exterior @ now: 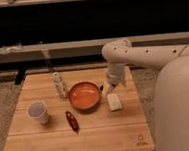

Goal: Place the white sponge in the ceramic bowl

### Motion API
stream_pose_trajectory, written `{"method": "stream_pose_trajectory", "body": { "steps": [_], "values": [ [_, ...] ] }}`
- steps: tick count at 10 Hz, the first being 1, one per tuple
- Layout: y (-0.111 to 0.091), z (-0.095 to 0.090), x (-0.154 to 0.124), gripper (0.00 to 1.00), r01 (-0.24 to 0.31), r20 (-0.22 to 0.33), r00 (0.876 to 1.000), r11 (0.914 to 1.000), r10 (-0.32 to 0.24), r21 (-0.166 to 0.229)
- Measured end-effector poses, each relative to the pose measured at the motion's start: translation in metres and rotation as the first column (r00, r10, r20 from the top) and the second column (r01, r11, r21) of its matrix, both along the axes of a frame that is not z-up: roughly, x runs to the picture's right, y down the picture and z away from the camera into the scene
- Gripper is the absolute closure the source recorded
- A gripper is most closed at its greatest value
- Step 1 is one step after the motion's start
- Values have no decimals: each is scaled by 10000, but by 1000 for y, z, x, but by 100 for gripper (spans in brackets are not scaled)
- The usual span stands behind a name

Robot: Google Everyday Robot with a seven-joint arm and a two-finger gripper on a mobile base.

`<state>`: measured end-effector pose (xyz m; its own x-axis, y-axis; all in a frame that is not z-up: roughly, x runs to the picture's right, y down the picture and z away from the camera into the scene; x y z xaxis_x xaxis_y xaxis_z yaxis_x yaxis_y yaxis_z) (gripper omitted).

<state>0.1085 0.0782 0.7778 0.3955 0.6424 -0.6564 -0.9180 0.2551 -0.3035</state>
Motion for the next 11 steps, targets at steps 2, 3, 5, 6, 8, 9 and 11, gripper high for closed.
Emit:
{"method": "stream_pose_trajectory", "body": {
  "steps": [2,3,5,6,8,9,11],
  "values": [
    [0,0,0,20,1,0,10000,10000,-1,1],
    [0,0,0,20,11,-1,10000,10000,-11,2],
    [3,7,4,20,130,-142,9998,9999,-129,90],
    [8,16,7,20,186,-314,9993,9998,-183,119],
    [17,36,14,20,299,-716,9970,9995,-291,101],
    [23,49,18,20,360,-950,9948,9993,-358,7],
    [31,65,28,20,347,-1338,9903,9991,-377,-246]
  ]
}}
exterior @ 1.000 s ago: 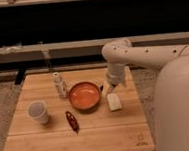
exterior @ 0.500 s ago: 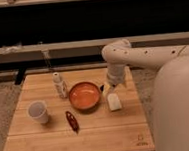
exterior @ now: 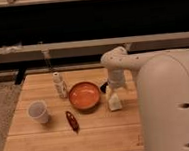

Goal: Place the white sponge in the ceramic bowl

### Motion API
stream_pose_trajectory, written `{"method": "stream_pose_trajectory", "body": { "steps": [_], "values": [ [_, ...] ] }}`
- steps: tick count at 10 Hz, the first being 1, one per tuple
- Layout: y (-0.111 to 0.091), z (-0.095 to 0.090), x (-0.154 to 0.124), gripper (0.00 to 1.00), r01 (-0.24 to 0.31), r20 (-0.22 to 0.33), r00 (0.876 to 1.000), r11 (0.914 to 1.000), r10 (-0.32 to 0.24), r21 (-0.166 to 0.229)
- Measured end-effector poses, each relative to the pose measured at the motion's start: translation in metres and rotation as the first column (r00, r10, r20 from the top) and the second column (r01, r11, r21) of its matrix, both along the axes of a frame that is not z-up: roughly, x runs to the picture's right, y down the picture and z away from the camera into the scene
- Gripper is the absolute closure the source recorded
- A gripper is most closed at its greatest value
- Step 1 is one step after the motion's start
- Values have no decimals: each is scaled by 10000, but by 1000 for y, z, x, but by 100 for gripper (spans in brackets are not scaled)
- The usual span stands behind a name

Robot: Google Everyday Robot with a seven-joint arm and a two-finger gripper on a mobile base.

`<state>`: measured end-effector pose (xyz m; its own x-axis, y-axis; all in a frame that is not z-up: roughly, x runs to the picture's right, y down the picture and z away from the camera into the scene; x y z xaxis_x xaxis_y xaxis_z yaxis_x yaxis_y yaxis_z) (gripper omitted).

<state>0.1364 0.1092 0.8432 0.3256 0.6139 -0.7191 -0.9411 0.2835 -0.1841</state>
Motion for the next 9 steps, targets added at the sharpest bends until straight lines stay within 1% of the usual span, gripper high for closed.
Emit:
{"method": "stream_pose_trajectory", "body": {
  "steps": [1,2,4,6,9],
  "values": [
    [5,6,7,20,3,-268,9996,9998,-9,-205],
    [10,11,9,20,109,-449,9989,9990,-128,-424],
    [19,18,8,20,378,-617,9972,9964,-425,-759],
    [24,20,8,20,510,-636,9963,9941,-572,-959],
    [34,25,-3,20,865,-447,9946,9873,-931,-1330]
  ]
}}
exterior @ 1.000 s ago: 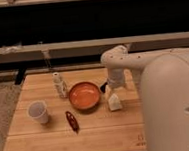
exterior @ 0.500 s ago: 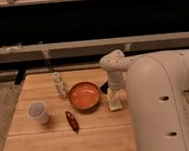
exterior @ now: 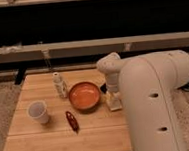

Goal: Place the white sponge in the ceramic bowl

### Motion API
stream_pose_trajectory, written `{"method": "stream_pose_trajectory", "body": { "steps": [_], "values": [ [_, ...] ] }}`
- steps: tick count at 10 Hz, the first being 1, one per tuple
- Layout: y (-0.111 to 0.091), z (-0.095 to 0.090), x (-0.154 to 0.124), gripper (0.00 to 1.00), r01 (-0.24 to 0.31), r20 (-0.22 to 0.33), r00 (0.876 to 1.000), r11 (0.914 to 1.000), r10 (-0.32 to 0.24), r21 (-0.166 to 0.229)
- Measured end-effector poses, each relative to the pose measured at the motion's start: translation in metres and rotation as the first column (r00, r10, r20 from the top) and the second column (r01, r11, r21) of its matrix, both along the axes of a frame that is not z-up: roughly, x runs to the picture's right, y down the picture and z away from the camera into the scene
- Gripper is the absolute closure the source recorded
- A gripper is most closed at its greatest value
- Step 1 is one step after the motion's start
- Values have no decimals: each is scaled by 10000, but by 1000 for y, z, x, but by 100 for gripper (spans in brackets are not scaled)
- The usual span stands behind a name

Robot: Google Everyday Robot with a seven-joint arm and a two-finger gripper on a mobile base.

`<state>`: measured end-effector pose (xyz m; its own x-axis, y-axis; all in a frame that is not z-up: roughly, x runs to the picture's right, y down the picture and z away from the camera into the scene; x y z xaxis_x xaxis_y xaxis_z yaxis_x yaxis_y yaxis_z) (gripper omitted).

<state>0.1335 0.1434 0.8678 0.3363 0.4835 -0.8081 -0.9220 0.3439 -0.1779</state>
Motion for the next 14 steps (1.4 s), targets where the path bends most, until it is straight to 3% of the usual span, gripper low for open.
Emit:
{"method": "stream_pose_trajectory", "body": {
  "steps": [4,8,10,12,14],
  "values": [
    [9,9,-10,20,425,107,9991,9987,-422,-266],
    [9,18,-15,53,540,147,9985,9979,-535,-360],
    [5,18,-15,73,294,229,9993,9989,-286,-377],
    [-9,6,-12,95,-221,345,9991,9994,230,-259],
    [-21,-9,-12,100,-545,526,9971,9985,550,-108]
  ]
}}
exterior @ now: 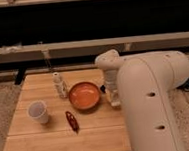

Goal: Place the white sponge in the ceramic bowl

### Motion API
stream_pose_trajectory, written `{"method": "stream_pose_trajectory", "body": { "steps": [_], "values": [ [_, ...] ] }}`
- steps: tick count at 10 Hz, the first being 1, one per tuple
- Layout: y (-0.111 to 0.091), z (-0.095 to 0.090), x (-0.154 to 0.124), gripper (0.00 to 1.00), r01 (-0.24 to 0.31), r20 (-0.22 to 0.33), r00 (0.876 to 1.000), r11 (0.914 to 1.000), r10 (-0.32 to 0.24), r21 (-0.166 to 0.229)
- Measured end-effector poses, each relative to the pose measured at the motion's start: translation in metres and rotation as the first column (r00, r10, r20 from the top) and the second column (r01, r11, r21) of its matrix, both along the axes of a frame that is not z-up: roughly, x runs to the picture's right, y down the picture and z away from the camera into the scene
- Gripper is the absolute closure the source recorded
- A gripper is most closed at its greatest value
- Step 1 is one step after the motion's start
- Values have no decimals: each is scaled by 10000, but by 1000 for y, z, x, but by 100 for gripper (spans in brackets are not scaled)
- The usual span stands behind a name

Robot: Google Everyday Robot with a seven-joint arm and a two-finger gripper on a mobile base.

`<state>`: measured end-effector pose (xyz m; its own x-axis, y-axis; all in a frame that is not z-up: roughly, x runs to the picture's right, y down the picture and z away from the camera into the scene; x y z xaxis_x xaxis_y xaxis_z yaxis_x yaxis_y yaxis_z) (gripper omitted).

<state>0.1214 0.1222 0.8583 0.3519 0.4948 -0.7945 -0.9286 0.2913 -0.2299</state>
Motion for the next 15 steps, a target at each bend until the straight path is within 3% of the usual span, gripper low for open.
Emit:
{"method": "stream_pose_trajectory", "body": {
  "steps": [3,5,7,8,10,11,13,15],
  "values": [
    [-14,-35,-13,100,-529,814,9954,9984,511,207],
    [-14,-53,-50,100,-278,1854,9824,9990,208,355],
    [-12,-58,-81,100,197,2727,9616,9988,-310,444],
    [-14,-59,-99,100,535,3366,9390,9969,-700,579],
    [-20,-56,-117,96,792,3919,9141,9937,-1040,790],
    [-27,-50,-127,85,848,4161,9015,9914,-1190,998],
    [-33,-40,-136,68,811,4280,8950,9894,-1253,1201],
    [-39,-26,-146,44,721,4424,8881,9883,-1250,1345]
  ]
}}
